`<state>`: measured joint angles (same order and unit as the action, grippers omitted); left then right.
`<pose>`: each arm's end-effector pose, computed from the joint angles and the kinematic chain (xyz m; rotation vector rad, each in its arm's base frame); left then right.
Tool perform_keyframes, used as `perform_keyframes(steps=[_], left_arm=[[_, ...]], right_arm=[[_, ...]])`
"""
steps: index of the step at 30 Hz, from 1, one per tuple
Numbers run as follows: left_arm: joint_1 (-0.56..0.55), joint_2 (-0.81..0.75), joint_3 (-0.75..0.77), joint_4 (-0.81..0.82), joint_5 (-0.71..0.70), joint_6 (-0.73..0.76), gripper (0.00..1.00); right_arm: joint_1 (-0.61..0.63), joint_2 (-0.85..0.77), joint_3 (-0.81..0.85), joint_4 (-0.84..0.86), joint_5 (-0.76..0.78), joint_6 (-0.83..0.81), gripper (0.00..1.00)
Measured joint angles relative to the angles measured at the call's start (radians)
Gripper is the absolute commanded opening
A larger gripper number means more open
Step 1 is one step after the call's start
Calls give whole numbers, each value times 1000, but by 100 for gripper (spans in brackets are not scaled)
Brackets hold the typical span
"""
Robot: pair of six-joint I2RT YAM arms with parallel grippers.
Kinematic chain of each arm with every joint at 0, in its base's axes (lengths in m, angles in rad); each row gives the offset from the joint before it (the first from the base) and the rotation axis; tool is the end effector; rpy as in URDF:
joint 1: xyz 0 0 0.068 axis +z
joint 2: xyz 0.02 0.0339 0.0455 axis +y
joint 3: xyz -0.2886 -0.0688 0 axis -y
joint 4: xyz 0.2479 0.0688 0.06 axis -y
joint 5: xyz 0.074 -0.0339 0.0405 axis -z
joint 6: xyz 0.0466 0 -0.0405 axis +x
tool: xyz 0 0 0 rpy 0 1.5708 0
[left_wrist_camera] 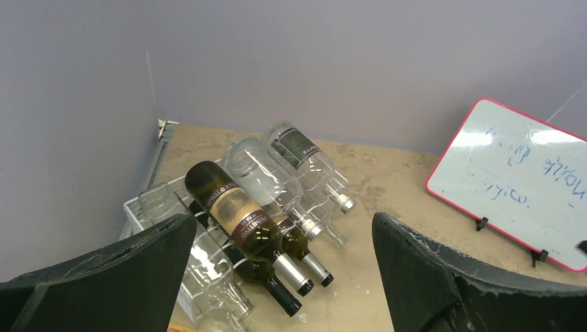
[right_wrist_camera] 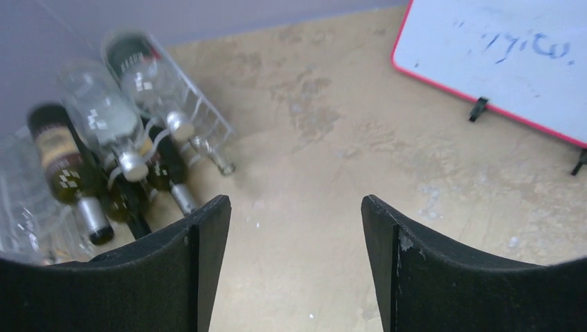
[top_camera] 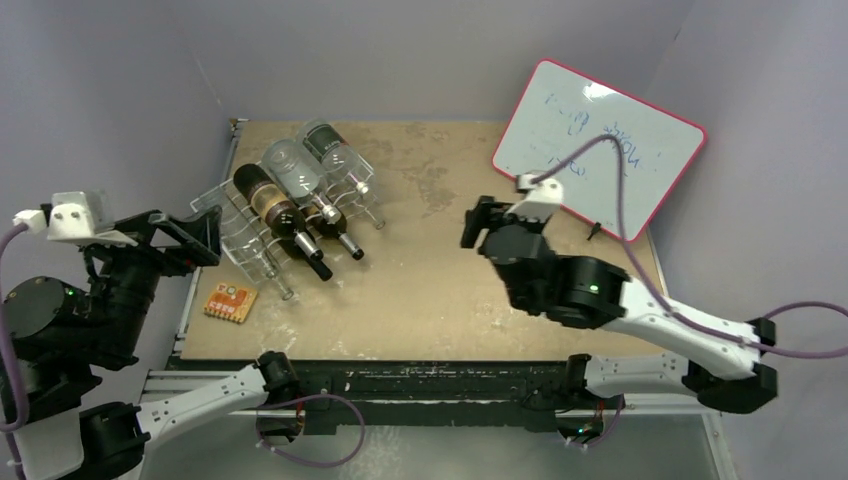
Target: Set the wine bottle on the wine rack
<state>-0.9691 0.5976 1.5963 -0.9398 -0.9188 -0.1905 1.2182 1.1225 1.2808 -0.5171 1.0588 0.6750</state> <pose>0.0120 0.0479 0.5228 -0.1444 1.5327 -0.2280 0.1144 0.1933 0.4379 0.1992 1.7460 0.3588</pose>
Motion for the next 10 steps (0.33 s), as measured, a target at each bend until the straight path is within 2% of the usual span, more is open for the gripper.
perform_keyframes(steps=[6, 10], left_arm=[[0, -39, 10, 3, 3, 9, 100], [0, -37, 10, 3, 3, 11, 100]], right_arm=[[-1, -230, 6, 34, 94, -107, 73], [-2, -280, 6, 76, 115, -159, 74]])
